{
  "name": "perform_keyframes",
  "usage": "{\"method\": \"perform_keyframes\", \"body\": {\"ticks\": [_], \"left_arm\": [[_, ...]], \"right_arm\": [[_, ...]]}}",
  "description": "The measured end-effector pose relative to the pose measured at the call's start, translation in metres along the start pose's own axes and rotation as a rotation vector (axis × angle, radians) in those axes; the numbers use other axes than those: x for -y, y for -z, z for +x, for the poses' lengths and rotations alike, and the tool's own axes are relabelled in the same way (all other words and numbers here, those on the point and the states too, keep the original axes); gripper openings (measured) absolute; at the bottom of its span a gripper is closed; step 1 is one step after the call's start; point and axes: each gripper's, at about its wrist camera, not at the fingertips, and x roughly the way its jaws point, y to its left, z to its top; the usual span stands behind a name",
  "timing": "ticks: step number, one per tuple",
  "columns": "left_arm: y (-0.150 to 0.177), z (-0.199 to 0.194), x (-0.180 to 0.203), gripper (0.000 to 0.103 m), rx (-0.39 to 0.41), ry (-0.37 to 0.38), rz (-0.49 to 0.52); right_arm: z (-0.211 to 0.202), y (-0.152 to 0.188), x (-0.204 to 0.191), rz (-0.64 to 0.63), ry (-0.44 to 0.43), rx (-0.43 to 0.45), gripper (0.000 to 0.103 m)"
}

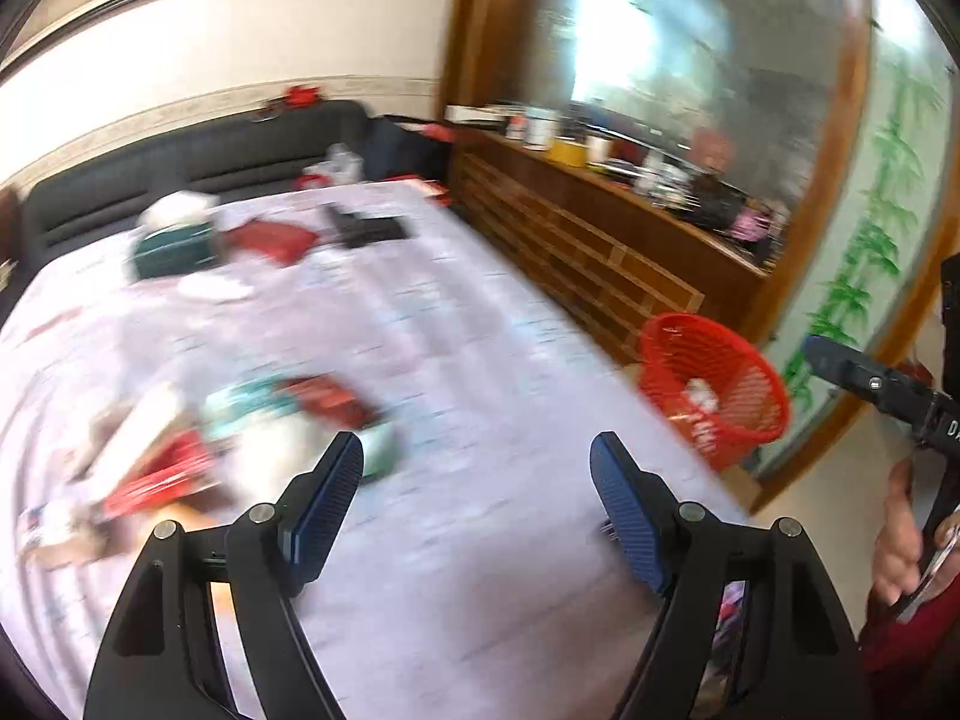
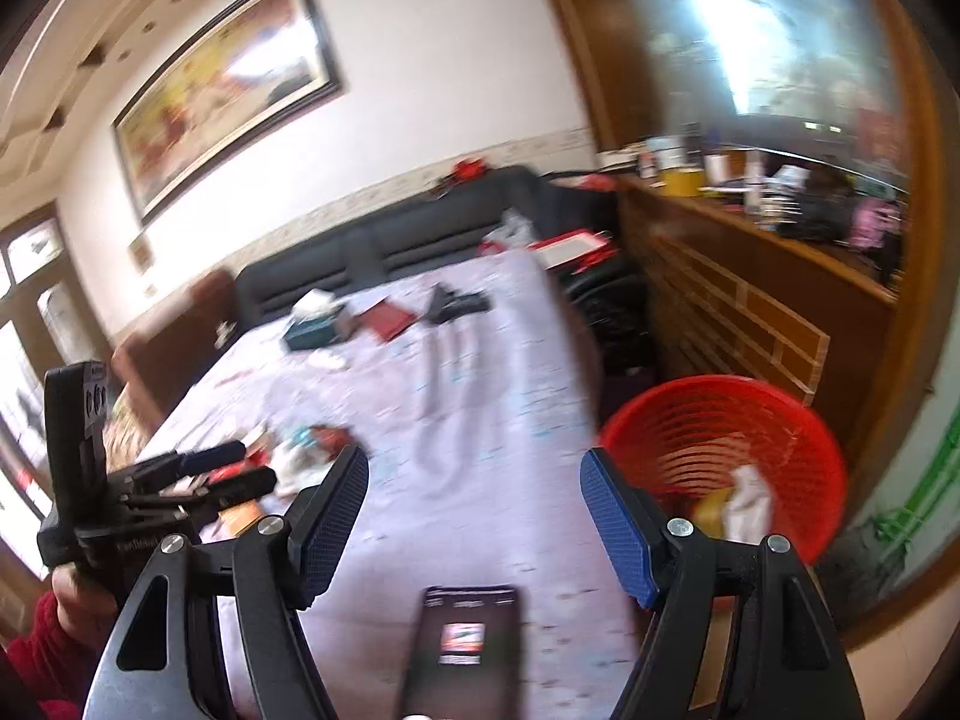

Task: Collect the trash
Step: 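Grasp the white barcoded medicine box with the left tool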

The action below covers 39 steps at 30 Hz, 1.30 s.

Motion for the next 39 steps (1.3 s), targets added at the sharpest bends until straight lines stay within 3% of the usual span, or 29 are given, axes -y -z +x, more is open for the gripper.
{"method": "perform_keyframes", "body": {"ticks": [5,9,11,13,15,16,19,21,23,29,35,39], "left_arm": [[0.024,-0.036,-0.105,0.079,-0.020,-0.183,-0.092],[0.033,-0.046,-0.191,0.081,-0.059,-0.255,-0.194],[0.033,-0.041,-0.232,0.081,-0.087,-0.187,-0.242],[0.033,-0.035,-0.268,0.081,-0.086,-0.219,-0.314],[0.031,-0.022,-0.295,0.081,-0.110,-0.119,-0.355],[0.032,-0.017,-0.306,0.081,-0.112,-0.126,-0.392],[0.034,-0.005,-0.312,0.081,-0.158,-0.047,-0.398],[0.041,0.001,-0.313,0.081,-0.188,-0.066,-0.392],[0.049,0.002,-0.310,0.081,-0.215,-0.035,-0.391],[0.073,-0.033,-0.261,0.083,-0.210,0.107,-0.331],[0.076,-0.025,-0.232,0.083,-0.226,-0.129,-0.225],[0.072,-0.006,-0.217,0.083,-0.253,-0.112,-0.155]], "right_arm": [[0.027,0.004,-0.055,-0.089,-0.066,-0.057,0.078],[0.051,0.008,-0.091,-0.139,-0.114,-0.104,0.078],[0.062,0.012,-0.104,-0.148,-0.142,-0.134,0.078],[0.071,0.015,-0.115,-0.150,-0.167,-0.164,0.078],[0.077,0.018,-0.123,-0.160,-0.176,-0.181,0.078],[0.079,0.020,-0.126,-0.165,-0.174,-0.186,0.078],[0.086,0.023,-0.133,-0.172,-0.179,-0.207,0.077],[0.093,0.025,-0.134,-0.163,-0.188,-0.229,0.078],[0.097,0.026,-0.135,-0.154,-0.200,-0.247,0.078],[0.108,0.028,-0.146,-0.181,-0.199,-0.276,0.078],[0.129,0.029,-0.163,-0.217,-0.220,-0.320,0.078],[0.141,0.031,-0.174,-0.236,-0.242,-0.354,0.078]]}}
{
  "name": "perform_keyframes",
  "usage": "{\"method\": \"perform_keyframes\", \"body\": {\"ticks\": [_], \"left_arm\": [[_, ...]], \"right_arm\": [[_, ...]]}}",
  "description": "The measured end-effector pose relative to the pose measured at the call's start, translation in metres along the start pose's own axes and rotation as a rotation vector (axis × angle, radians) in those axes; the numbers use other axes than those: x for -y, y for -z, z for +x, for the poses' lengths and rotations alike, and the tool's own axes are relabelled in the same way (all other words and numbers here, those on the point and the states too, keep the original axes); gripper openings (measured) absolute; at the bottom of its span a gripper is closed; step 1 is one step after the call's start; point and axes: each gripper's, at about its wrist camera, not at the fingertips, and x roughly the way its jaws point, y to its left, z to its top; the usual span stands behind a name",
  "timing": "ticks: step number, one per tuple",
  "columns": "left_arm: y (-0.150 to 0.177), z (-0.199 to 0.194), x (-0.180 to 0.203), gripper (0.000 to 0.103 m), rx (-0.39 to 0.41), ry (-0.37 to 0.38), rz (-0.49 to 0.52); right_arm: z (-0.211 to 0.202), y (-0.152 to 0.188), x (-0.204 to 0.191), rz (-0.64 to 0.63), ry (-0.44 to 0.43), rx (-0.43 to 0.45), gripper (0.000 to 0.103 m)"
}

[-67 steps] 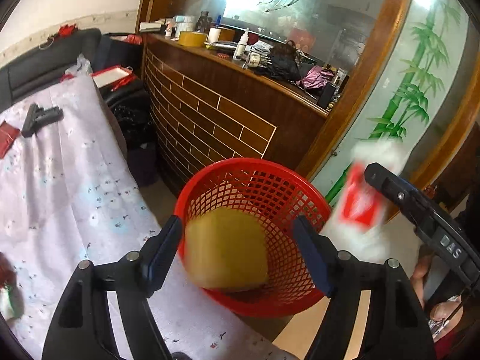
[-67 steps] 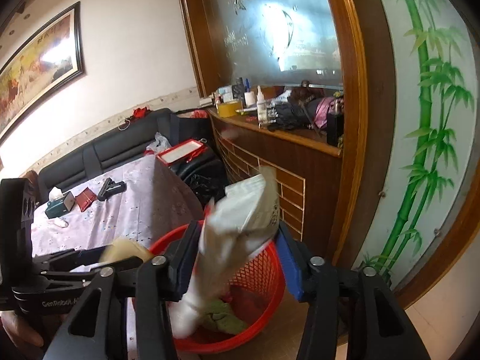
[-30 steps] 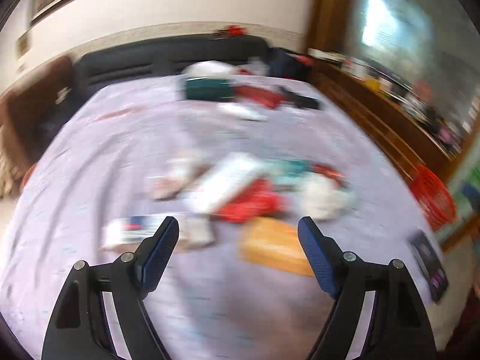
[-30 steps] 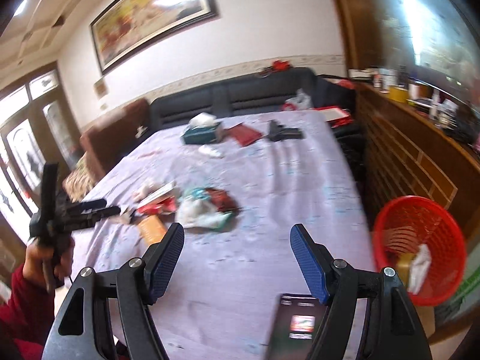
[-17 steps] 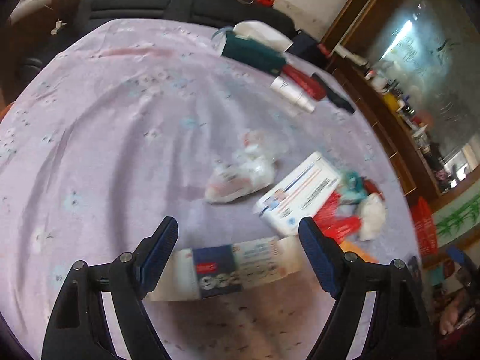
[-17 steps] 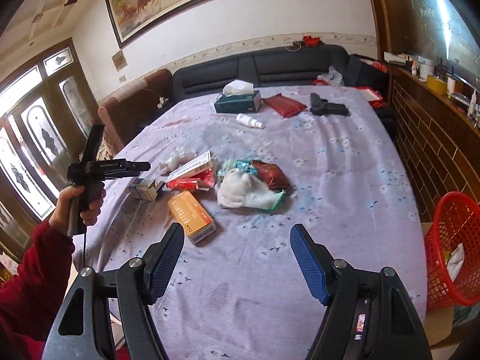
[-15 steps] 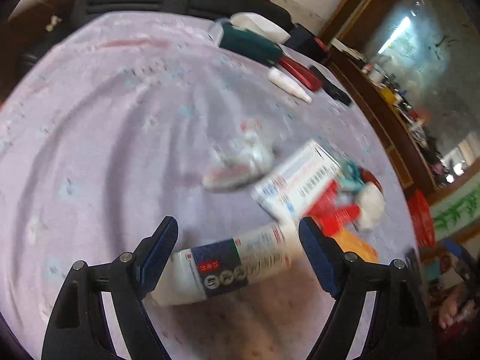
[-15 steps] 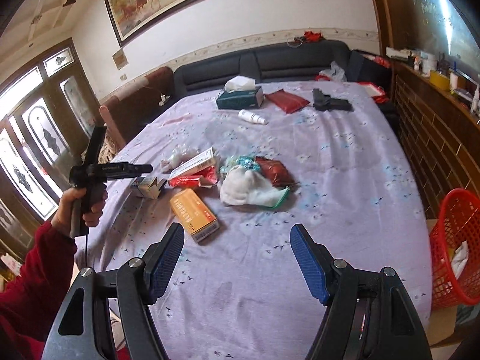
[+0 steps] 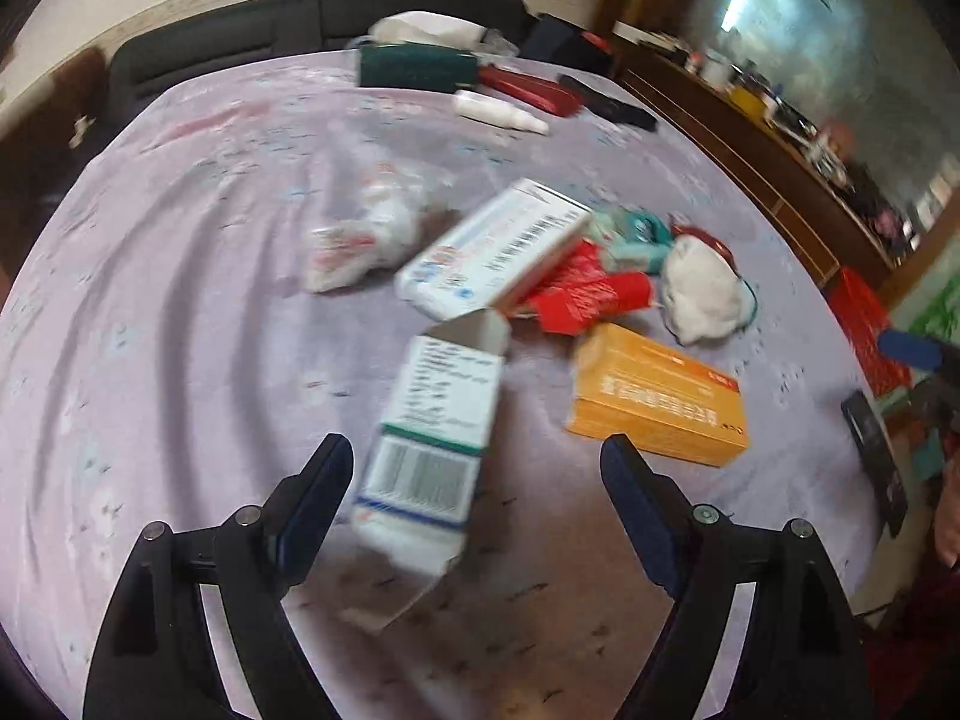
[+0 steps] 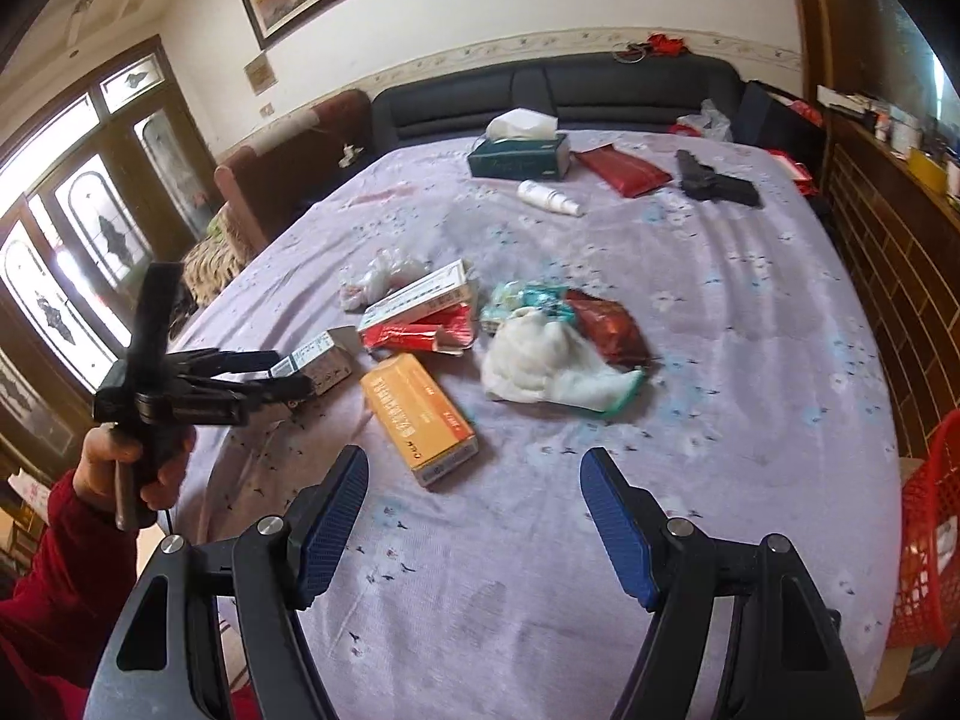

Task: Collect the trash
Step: 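Grasp the white barcoded medicine box with the left tool, then grasp the orange medicine box with the right tool while the left tool holds the white box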

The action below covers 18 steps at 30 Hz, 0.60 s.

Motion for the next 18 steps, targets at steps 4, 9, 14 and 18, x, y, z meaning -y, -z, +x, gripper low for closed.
{"method": "perform_keyframes", "body": {"ticks": [4,9,14,18], "left_arm": [[-0.002,0.013,0.014,0.079,0.014,-0.064,0.046],[0.003,0.026,0.014,0.033,-0.020,-0.086,0.029],[0.012,0.013,0.011,0.033,0.032,-0.096,-0.011],[0.020,-0.009,0.006,0.033,0.100,-0.080,-0.069]], "right_arm": [[0.018,-0.003,-0.001,-0.017,0.000,-0.048,0.078],[0.041,-0.011,-0.005,-0.043,-0.026,-0.105,0.078],[0.067,-0.021,-0.020,-0.120,-0.036,-0.147,0.078],[0.099,-0.025,-0.034,-0.206,-0.041,-0.205,0.078]]}}
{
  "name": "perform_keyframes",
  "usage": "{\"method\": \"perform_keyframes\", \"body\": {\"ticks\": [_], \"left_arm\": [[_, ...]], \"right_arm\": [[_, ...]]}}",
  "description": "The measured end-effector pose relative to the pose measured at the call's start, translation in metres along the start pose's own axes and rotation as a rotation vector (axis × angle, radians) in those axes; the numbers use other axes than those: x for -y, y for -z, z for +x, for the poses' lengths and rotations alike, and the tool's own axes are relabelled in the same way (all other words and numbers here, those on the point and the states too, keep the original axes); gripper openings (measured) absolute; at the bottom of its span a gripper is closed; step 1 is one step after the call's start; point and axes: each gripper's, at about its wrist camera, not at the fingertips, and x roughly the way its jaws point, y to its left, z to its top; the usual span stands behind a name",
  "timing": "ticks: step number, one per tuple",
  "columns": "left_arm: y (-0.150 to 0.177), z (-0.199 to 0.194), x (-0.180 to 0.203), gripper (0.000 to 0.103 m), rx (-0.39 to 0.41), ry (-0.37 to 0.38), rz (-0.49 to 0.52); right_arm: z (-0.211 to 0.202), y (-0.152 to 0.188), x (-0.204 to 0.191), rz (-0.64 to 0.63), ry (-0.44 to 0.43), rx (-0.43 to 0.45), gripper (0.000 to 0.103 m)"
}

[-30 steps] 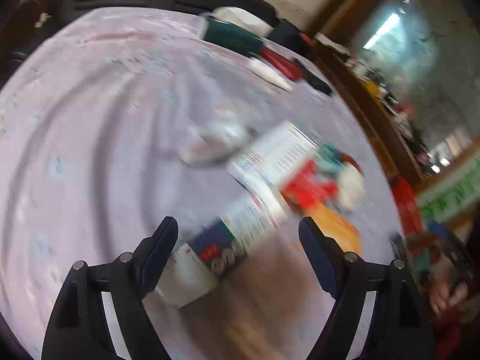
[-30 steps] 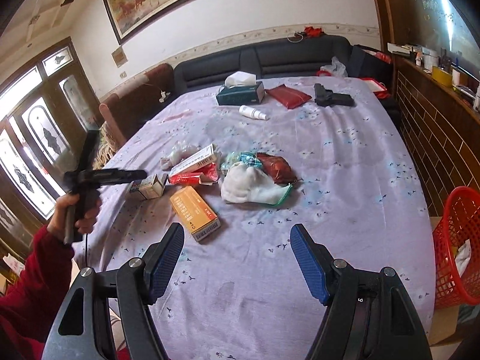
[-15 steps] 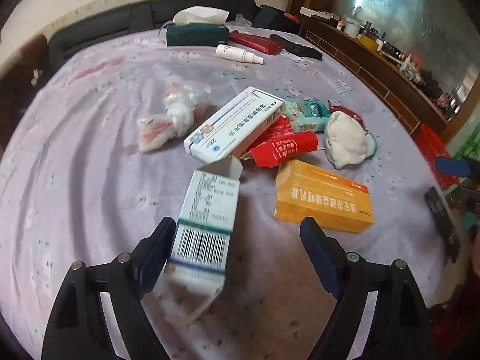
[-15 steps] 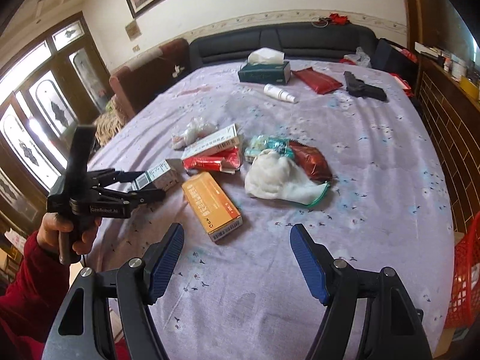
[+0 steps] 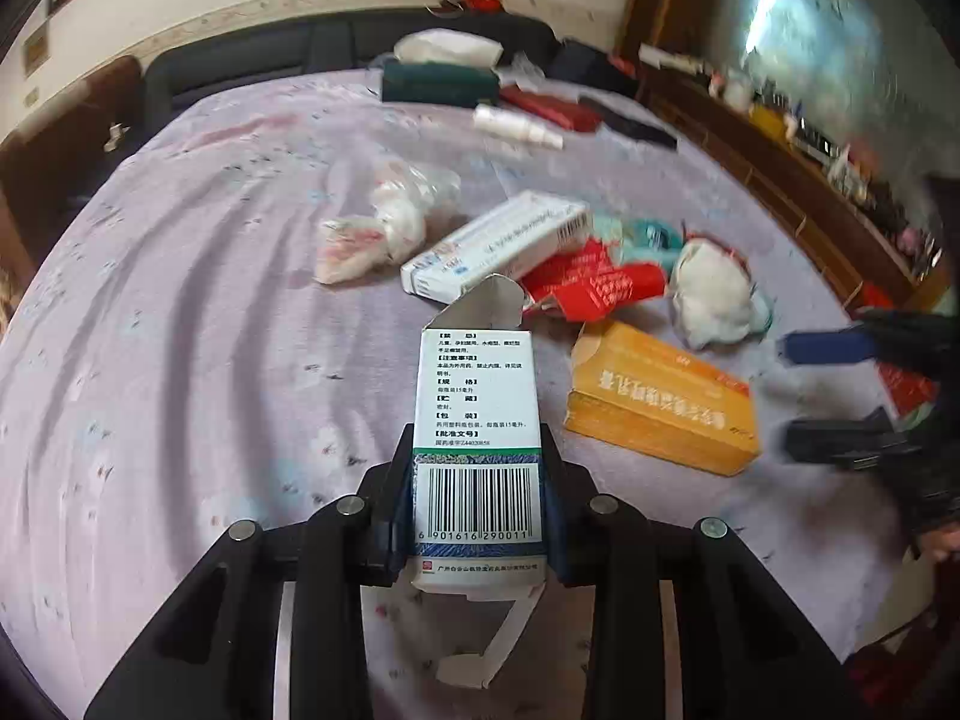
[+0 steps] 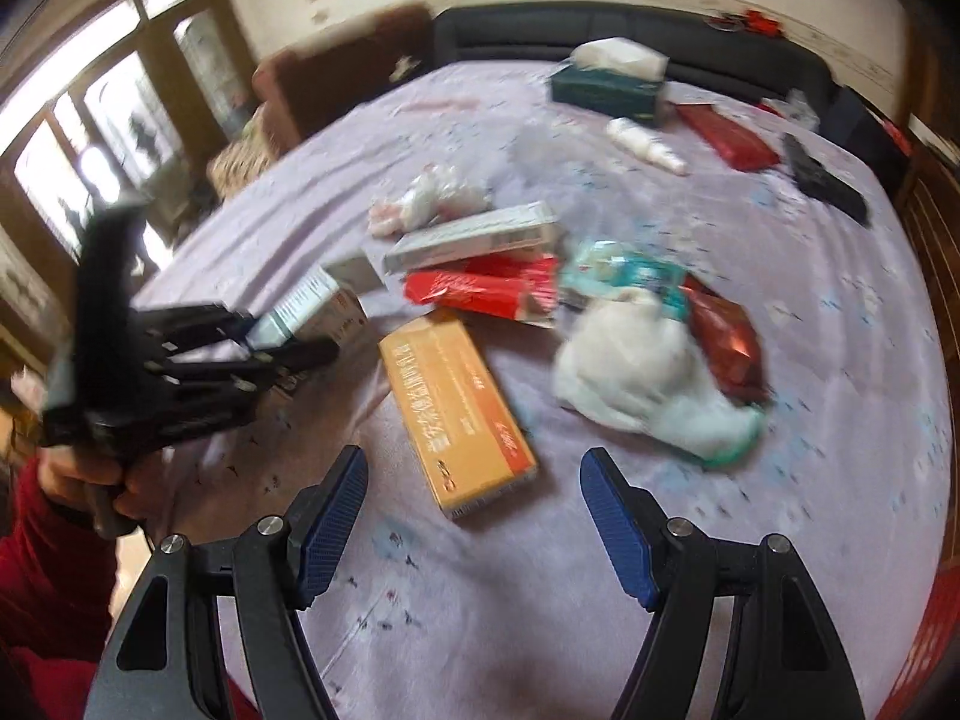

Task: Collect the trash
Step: 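Grasp the orange medicine box with the right tool while the left tool holds the white box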

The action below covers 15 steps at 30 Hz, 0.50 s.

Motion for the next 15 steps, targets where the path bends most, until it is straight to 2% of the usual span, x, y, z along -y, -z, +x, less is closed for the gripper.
{"method": "perform_keyframes", "body": {"ticks": [3,7,8,9,10,15], "left_arm": [[0.004,-0.017,-0.002,0.033,0.058,0.000,-0.031],[0.008,-0.030,-0.001,0.033,0.093,0.012,-0.056],[0.008,-0.031,0.000,0.033,0.100,0.004,-0.054],[0.009,-0.034,0.002,0.033,0.113,-0.010,-0.050],[0.009,-0.035,0.004,0.033,0.119,-0.019,-0.048],[0.012,-0.037,0.009,0.033,0.138,-0.033,-0.063]], "right_arm": [[0.017,-0.006,-0.004,-0.032,0.001,-0.030,0.078],[0.036,-0.012,-0.008,-0.075,0.008,-0.061,0.076],[0.039,-0.013,-0.009,-0.079,0.023,-0.066,0.073],[0.042,-0.011,-0.012,-0.085,0.026,-0.078,0.063],[0.044,-0.010,-0.015,-0.087,0.030,-0.085,0.057],[0.029,0.006,-0.022,-0.044,0.088,-0.057,0.054]]}}
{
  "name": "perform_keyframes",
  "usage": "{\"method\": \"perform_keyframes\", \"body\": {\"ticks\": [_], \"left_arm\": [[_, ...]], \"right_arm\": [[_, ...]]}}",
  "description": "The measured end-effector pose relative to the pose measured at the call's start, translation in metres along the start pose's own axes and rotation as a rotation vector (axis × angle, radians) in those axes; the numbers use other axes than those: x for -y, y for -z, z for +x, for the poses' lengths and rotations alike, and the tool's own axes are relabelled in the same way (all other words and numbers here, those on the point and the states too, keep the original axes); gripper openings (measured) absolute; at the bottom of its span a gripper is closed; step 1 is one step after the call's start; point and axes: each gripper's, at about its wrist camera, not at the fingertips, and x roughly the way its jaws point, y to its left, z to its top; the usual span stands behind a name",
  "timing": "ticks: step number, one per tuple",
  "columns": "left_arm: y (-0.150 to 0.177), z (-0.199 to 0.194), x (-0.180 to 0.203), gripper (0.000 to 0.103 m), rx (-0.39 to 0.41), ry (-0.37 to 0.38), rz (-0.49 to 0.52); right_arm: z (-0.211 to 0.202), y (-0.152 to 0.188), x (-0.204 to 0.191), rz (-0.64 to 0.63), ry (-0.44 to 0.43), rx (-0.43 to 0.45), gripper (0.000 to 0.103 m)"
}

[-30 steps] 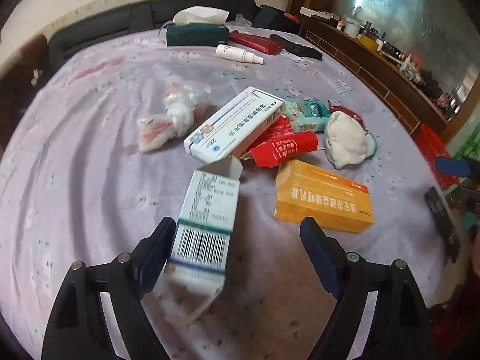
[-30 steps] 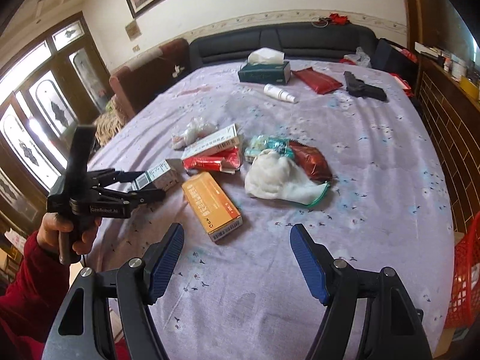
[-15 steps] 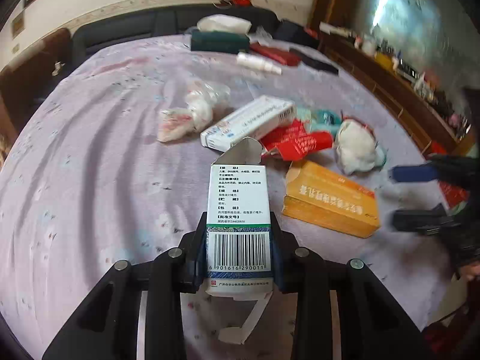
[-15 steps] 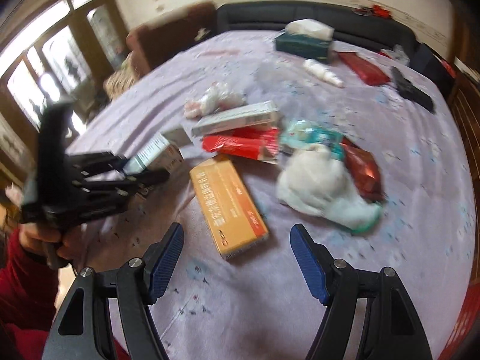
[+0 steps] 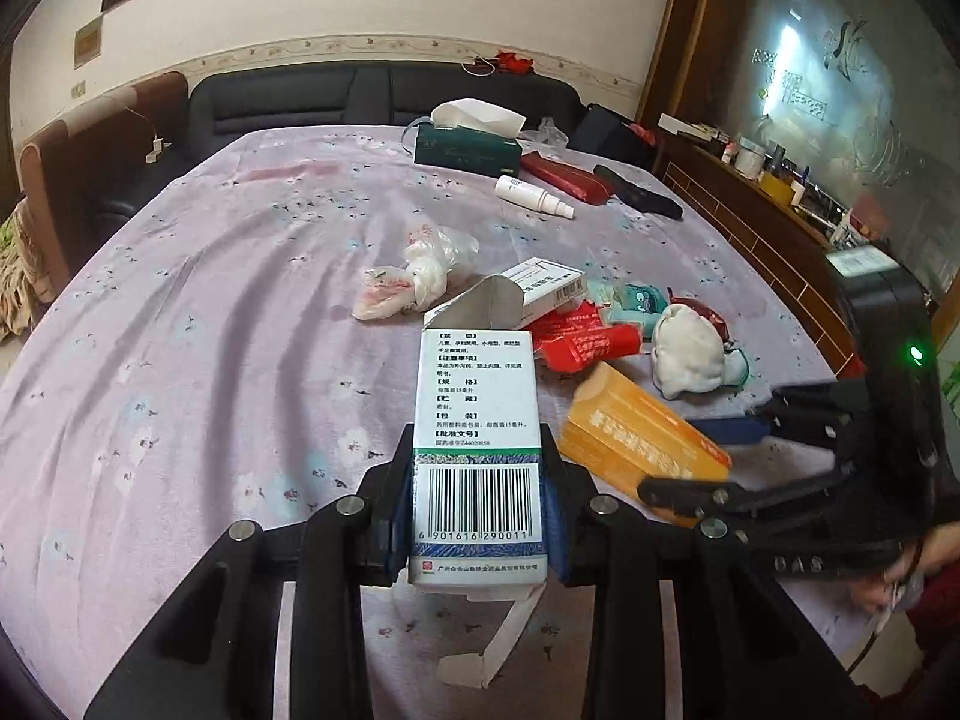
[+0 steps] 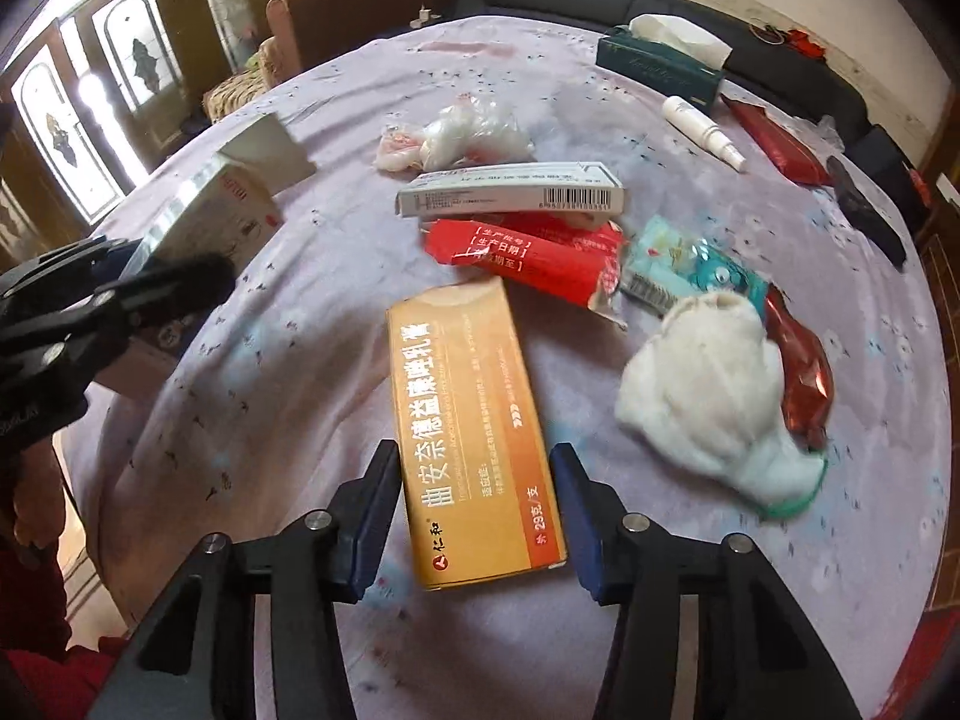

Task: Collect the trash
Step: 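Grasp the orange medicine box with the right tool while the left tool holds the white box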

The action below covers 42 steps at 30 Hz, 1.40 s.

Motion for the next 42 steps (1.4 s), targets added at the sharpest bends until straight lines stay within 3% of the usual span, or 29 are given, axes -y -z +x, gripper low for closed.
{"method": "perform_keyframes", "body": {"ticks": [4,9,13,16,29,42], "left_arm": [[0.003,-0.004,0.014,0.033,0.025,-0.022,0.032],[0.006,-0.009,0.041,0.033,0.051,0.001,0.056],[0.009,-0.006,0.065,0.033,0.054,0.024,0.080],[0.010,-0.003,0.080,0.033,0.044,0.039,0.098],[0.010,-0.003,0.123,0.033,0.031,0.032,0.165],[0.005,0.003,0.168,0.033,0.038,0.050,0.247]], "right_arm": [[-0.028,0.022,0.002,0.073,0.005,0.058,0.054],[-0.075,0.058,0.013,0.194,0.113,0.216,0.054],[-0.096,0.082,0.025,0.287,0.129,0.289,0.054],[-0.102,0.090,0.025,0.305,0.159,0.306,0.054],[-0.129,0.113,0.049,0.364,0.118,0.387,0.054],[-0.151,0.136,0.075,0.430,0.130,0.439,0.054]]}}
